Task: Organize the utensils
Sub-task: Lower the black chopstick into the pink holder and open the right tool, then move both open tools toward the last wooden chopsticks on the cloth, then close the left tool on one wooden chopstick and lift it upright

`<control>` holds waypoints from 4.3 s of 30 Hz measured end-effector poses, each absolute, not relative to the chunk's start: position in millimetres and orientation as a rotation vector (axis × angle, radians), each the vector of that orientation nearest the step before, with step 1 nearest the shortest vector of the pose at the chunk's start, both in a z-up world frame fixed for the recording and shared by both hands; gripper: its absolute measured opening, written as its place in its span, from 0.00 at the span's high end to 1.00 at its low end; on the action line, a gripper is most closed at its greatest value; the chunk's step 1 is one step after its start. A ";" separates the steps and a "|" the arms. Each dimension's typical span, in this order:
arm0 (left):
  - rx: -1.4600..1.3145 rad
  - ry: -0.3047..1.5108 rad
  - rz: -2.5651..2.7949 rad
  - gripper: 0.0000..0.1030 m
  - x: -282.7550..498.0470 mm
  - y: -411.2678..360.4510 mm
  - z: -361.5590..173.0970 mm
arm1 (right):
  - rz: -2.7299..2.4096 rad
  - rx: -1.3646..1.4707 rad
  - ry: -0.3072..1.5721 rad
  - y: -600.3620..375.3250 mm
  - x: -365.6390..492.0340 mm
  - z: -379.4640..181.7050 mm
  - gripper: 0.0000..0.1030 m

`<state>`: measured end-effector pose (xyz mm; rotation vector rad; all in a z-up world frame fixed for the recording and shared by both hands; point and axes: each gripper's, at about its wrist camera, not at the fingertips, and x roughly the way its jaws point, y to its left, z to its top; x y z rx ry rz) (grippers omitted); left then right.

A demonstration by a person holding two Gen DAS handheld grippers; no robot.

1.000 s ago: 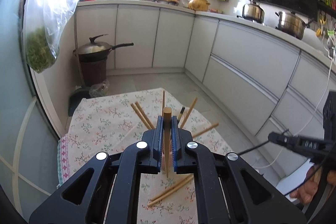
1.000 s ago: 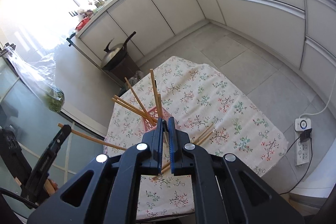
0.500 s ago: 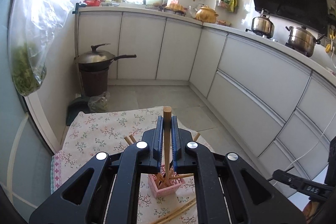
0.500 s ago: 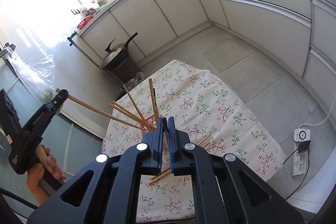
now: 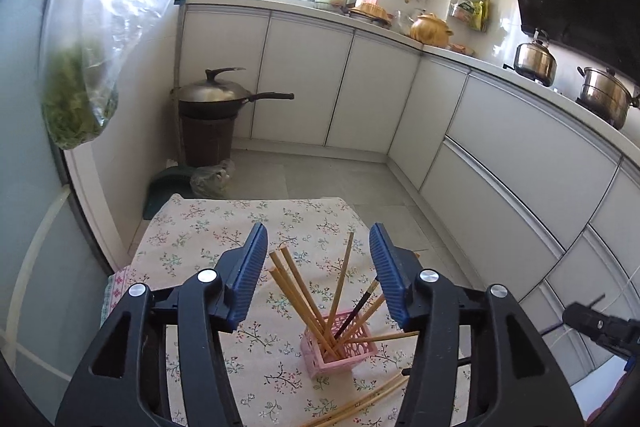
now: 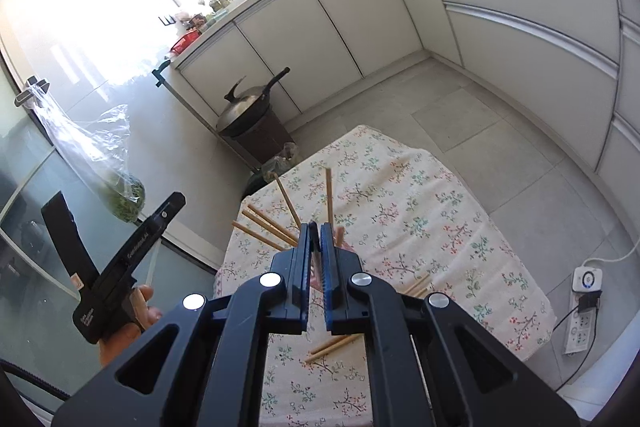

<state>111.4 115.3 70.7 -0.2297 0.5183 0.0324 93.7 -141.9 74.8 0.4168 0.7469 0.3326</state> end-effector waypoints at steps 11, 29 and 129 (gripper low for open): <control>-0.205 0.488 0.065 0.41 101.1 126.3 78.8 | 0.280 0.303 0.756 -86.7 153.1 73.9 0.95; -0.205 0.544 0.039 0.35 110.6 123.7 69.0 | 0.213 0.251 0.805 -68.7 182.4 49.7 0.72; 0.488 0.998 -0.255 0.94 123.8 -81.1 -137.0 | -0.021 0.827 1.170 -288.3 70.7 -131.2 0.07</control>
